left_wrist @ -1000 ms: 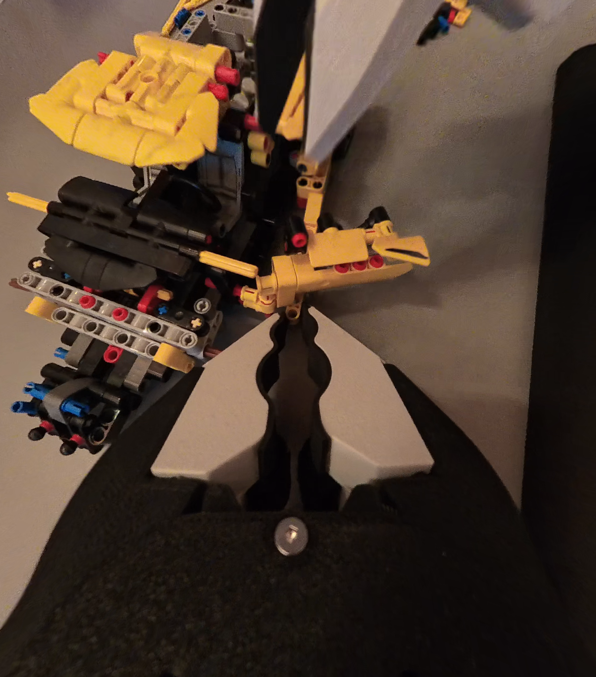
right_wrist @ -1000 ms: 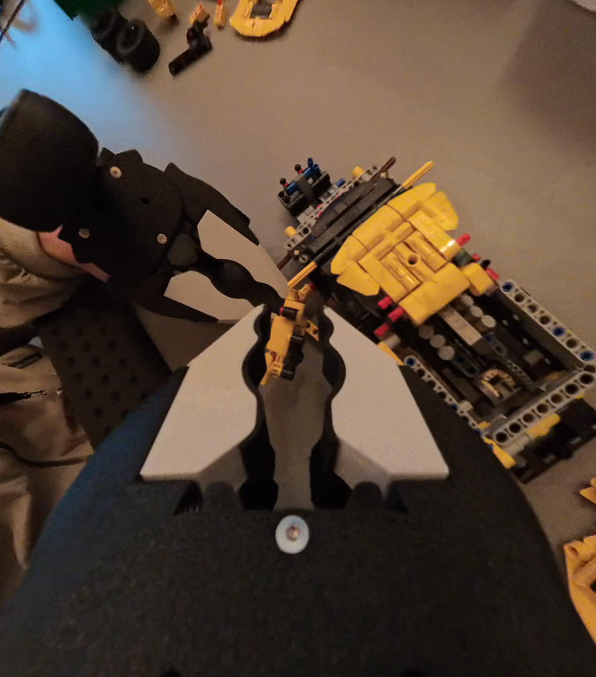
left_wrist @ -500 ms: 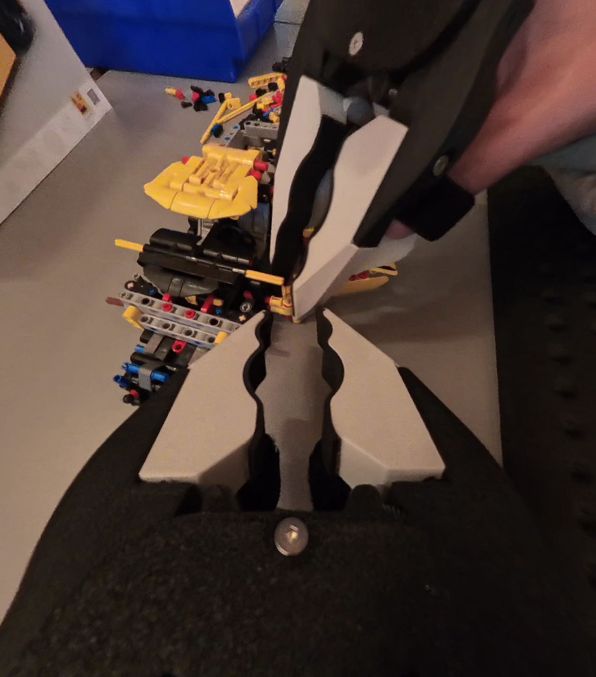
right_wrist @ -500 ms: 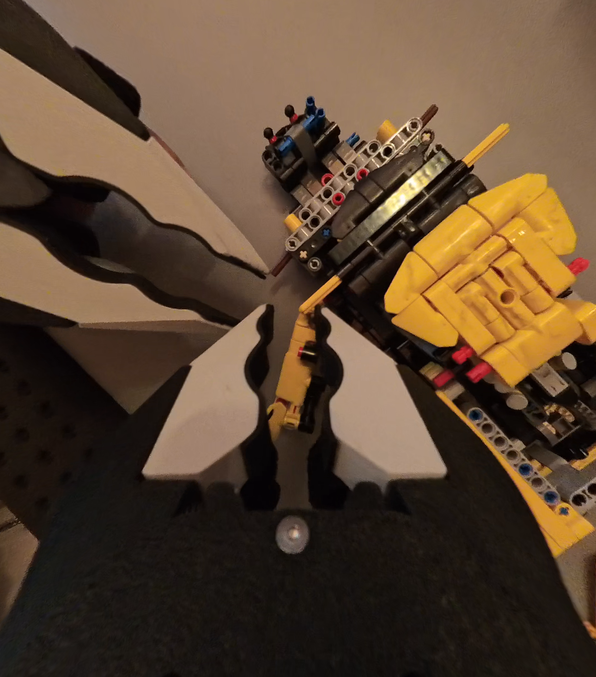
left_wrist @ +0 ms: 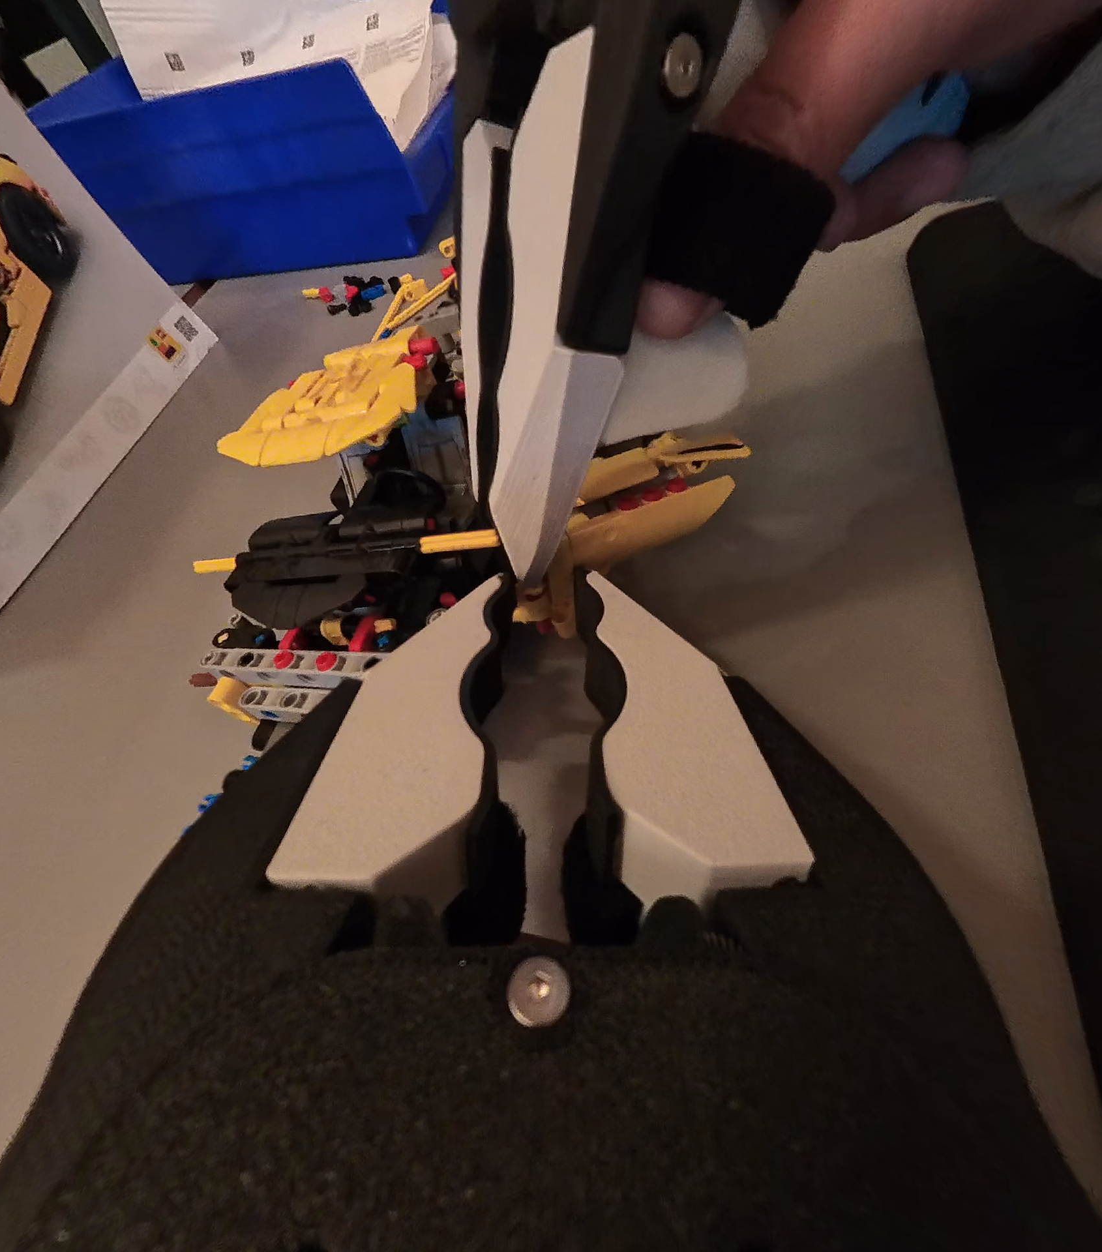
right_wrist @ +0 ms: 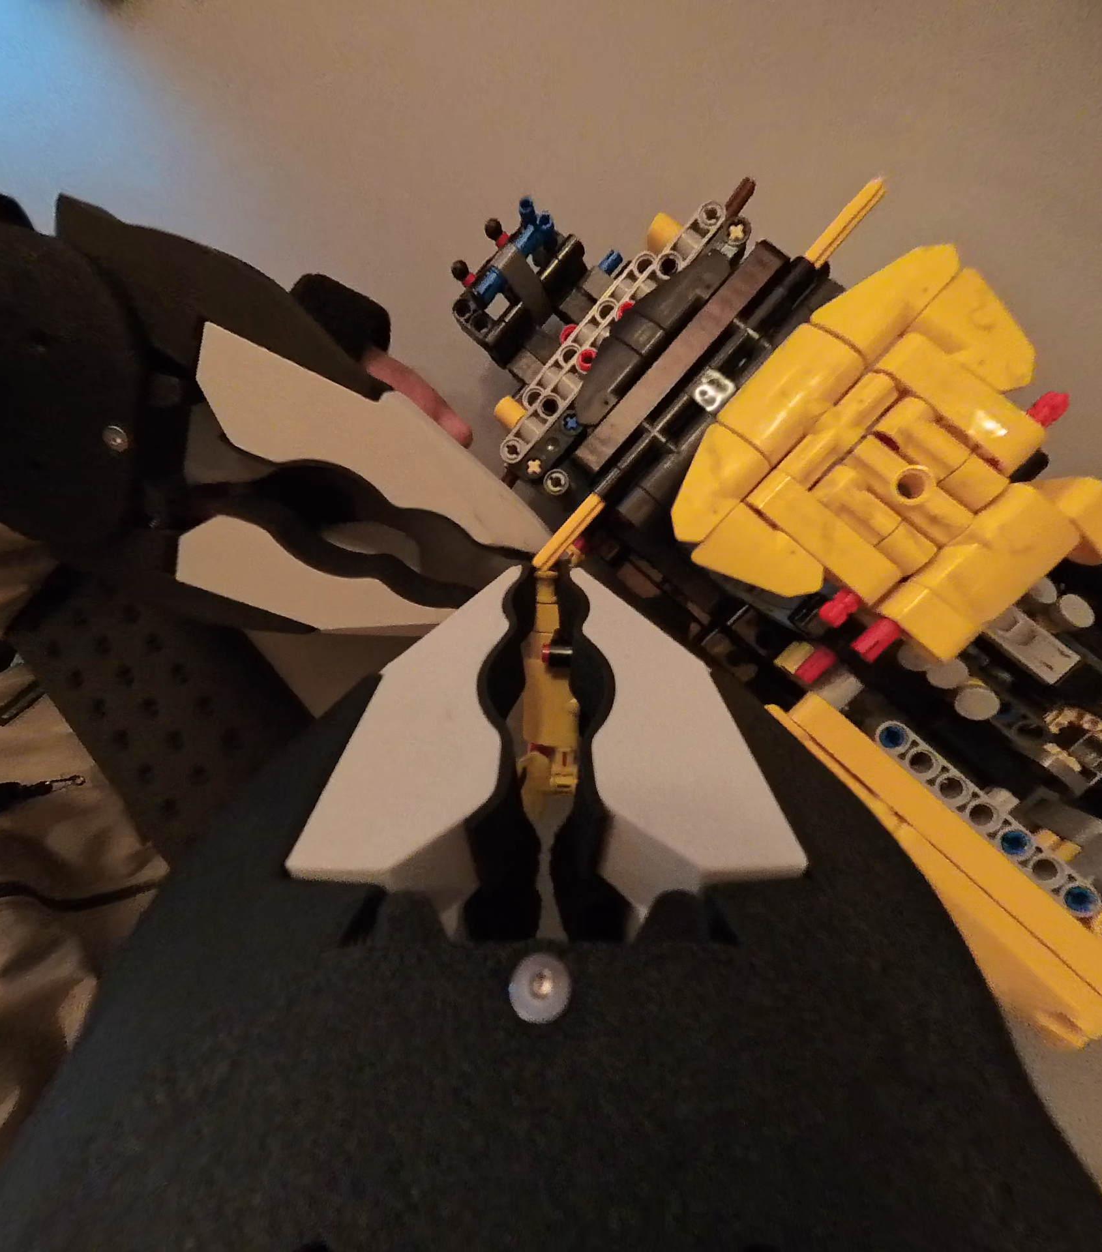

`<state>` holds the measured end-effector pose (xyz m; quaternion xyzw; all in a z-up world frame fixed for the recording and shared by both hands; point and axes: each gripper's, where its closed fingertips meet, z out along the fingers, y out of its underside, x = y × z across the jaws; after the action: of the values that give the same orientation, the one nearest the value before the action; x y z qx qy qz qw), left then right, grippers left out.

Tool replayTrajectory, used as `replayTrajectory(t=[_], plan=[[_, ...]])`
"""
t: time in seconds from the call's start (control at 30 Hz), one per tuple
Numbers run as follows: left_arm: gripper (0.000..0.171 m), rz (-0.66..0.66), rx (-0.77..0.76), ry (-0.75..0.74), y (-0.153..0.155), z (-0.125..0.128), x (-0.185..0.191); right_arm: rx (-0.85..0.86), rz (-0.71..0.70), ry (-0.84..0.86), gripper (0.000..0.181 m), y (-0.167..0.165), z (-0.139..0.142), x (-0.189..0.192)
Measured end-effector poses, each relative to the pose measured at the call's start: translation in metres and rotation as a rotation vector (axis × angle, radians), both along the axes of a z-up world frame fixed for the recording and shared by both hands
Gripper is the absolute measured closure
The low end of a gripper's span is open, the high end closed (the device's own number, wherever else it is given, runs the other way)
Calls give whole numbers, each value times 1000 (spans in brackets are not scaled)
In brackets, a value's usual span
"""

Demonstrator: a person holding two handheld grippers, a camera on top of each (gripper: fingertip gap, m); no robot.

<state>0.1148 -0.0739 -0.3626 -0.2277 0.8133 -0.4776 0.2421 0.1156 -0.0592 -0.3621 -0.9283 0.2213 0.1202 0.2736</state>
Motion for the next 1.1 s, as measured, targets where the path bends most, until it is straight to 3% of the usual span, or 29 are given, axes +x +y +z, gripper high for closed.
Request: replayTrajectory(t=[0.2, 0.3, 0.43, 0.57, 0.63, 0.73, 0.8, 0.9, 1.03, 1.1], plan=[[155, -18, 121, 31, -9, -18, -2, -114, 74, -48, 177, -10, -18, -1], [155, -30, 32, 63, -8, -10, -3, -79, 105, -51, 177, -9, -10, -1], [160, -161, -35, 33, -9, 2, -9, -22, 164, -7, 177, -13, -1, -8], [159, -224, 90, -161, -13, 5, -15, 33, 216, 51, 177, -17, 4, -14], [151, -202, 213, -212, -15, 1, -14, 43, 217, 44, 177, -16, 3, -15], [145, -201, 466, -338, -17, -18, -13, 4, 217, 59, 177, -20, -10, -16], [149, -177, 558, -368, -14, -33, -9, -22, 212, 35, 176, -22, -21, -14], [151, -170, 532, -375, -16, -32, -8, 1, 199, 31, 176, -24, -21, -12], [154, -138, 577, -419, -19, -33, -5, -94, 211, -132, 177, -30, -21, -9], [154, -123, 594, -420, -18, -34, -3, -103, 189, -221, 177, -31, -6, -3]])
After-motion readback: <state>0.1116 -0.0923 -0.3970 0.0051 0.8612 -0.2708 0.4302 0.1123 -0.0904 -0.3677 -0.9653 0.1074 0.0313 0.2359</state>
